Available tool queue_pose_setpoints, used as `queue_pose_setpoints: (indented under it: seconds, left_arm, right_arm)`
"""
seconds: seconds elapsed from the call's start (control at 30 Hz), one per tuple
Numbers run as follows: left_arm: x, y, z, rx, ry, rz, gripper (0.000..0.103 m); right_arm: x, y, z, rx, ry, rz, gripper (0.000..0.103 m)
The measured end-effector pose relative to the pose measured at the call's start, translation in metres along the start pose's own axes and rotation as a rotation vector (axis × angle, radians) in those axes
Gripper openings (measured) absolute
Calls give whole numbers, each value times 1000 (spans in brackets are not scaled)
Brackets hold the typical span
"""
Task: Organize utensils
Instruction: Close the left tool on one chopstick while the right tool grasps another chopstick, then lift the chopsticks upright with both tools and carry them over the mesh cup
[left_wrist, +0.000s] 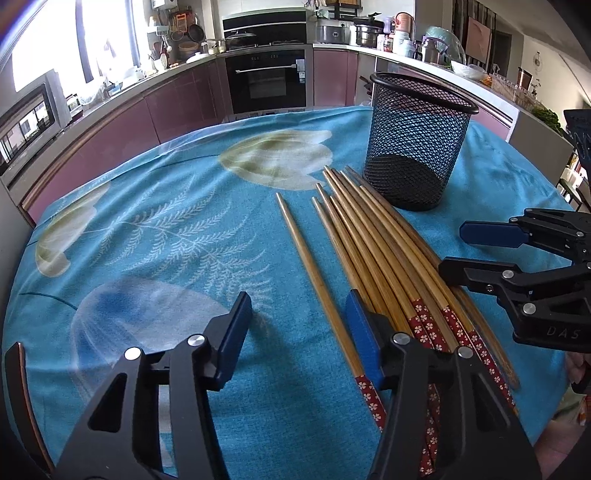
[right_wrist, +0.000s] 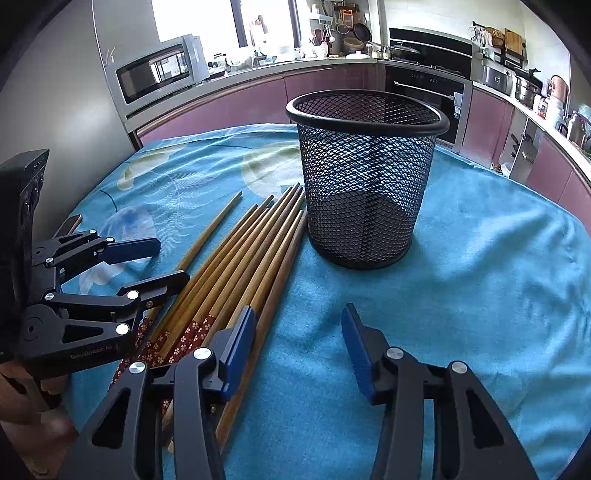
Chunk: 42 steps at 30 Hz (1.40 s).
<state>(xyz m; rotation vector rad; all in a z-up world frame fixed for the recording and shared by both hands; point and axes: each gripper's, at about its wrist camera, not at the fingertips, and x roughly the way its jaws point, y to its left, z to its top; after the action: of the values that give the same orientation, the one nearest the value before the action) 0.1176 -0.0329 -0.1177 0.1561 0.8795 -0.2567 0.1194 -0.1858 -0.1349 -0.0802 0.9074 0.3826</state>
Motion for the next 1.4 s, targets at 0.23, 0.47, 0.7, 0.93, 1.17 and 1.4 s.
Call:
queue_pose_setpoints:
  seconds: [0.23,0.47,0.7,0.93,1.17,1.4]
  left_arm:
    - [5,-2,7,-14,12,-31,34]
    - [4,-1,10,-59,10,-70,12]
    - [-7,6,6,-118,-16,-87,8]
    - [-15,-2,-5,-64,-15,-133,8]
    - [-6,-4,-4,-28,13,-115,14]
    - [0,2,2,-33,20,-135,14]
  right_arm:
    - [14,7,13,-13,20,-11,26]
    - [15,-4,13,69,6,54,7]
    - [-4,-10,9,102,-52,100,6]
    - [-3,1,5,29,-5,132,6]
    - [8,2,7,3,29,104,9]
    - [11,-2,8,6,29,117,6]
